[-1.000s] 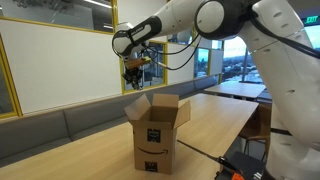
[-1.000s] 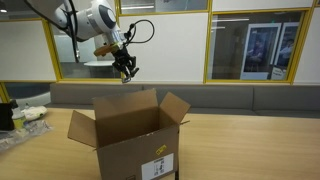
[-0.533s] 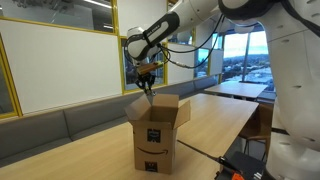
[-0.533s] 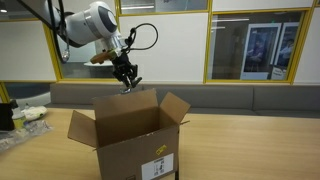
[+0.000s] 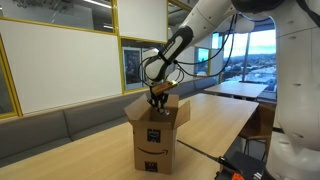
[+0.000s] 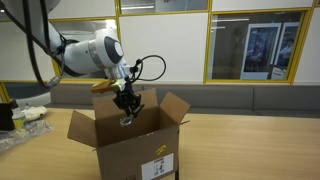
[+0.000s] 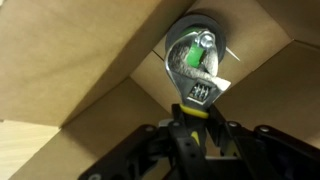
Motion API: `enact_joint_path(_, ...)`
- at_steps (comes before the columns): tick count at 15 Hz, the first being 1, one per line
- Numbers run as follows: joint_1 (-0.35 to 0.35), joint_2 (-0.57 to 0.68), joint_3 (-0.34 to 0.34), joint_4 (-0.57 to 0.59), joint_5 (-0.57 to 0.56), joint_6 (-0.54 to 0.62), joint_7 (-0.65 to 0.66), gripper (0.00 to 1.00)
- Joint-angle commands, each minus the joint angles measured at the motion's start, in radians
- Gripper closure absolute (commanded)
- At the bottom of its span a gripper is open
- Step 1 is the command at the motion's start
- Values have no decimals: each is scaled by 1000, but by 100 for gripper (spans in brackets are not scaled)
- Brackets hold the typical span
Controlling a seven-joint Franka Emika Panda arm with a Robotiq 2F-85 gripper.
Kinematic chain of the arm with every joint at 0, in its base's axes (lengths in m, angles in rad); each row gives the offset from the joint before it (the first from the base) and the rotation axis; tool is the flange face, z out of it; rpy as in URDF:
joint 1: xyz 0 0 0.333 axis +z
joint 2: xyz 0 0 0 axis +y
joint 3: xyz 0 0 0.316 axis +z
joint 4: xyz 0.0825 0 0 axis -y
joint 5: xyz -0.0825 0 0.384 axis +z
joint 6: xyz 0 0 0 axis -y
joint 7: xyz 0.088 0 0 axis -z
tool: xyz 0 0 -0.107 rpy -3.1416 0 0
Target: Pick up the masking tape, the green object and the shifting spanner from the table and put them in the carton box, then push the box to the left
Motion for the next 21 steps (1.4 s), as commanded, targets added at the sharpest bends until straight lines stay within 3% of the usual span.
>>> enact_joint_path(1,-55,11,18,-96,36,129,-28,81)
enact_joint_path(9,-143,268,-3,-53,174,317,-150,81)
enact_joint_path(21,-196,512,-159,207,147,275,-183,81)
